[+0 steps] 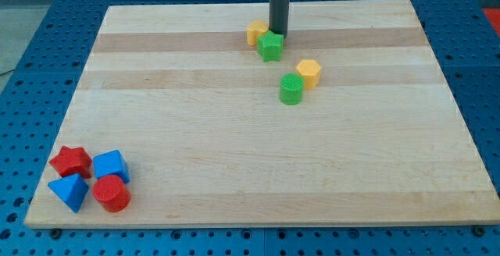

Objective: Move the green star and heart to the left side of the green circle and hexagon

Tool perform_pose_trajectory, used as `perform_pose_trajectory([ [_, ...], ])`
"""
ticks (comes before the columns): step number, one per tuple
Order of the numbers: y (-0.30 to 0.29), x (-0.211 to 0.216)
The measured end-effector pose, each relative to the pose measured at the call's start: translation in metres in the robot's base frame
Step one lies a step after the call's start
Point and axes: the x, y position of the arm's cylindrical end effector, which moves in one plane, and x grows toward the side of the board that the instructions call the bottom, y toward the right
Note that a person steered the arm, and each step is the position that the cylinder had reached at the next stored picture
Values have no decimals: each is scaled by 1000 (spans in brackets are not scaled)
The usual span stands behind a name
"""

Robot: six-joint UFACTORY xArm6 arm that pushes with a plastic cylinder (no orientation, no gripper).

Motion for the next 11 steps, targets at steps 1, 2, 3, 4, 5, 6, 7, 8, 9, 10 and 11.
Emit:
perform_pose_trajectory([
  [1,-2,-1],
  [2,-27,42],
  [3,-32,45],
  [4,-34,20],
  [5,-27,-23],
  [6,-59,-30],
  [7,-98,31],
  [8,-114,70],
  [9,-113,43],
  [10,-97,33],
  [11,-97,74],
])
